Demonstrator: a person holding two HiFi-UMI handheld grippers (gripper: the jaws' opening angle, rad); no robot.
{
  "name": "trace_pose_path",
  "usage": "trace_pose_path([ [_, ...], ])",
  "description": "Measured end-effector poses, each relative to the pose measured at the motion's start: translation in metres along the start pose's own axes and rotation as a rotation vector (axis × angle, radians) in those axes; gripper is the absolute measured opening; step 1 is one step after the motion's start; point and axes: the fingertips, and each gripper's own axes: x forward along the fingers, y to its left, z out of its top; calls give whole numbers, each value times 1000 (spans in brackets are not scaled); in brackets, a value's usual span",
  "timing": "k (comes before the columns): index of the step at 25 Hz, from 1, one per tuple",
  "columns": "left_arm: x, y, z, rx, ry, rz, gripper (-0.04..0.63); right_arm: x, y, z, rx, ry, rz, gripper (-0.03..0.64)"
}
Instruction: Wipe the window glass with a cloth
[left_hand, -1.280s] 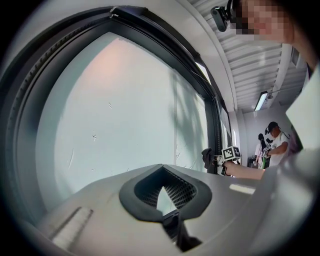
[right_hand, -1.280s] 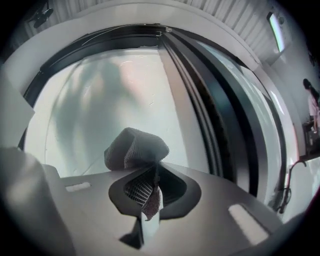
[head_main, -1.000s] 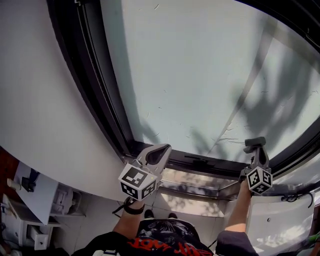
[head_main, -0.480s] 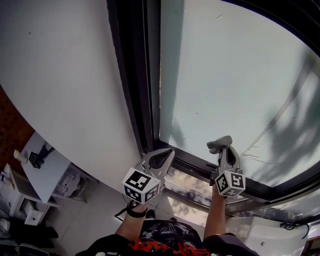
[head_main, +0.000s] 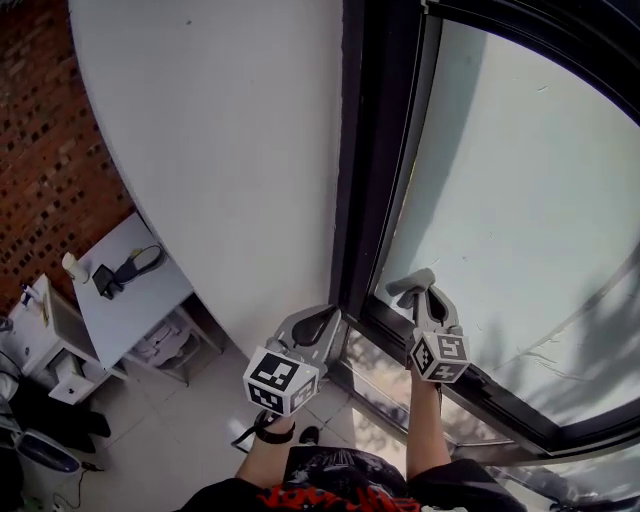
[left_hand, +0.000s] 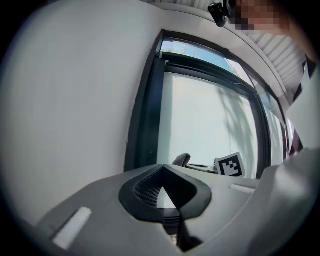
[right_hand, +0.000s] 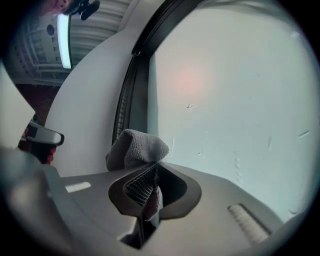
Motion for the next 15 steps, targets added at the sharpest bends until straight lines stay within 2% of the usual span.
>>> trace_pose_path([
  [4,-19,18,4,8,3,51,-9,27,24,-1,-9,18,37,17],
  [7,-19,20,6,30,3,49,-9,36,30,-3,-11,23,41,17],
  [11,-6,3,6,30,10,-24,-9,11,14,2,8,-12,-12,17],
  [15,26,-30,-1,32,33,-132,-9,-31,-23,11,11,-52,-96,17],
])
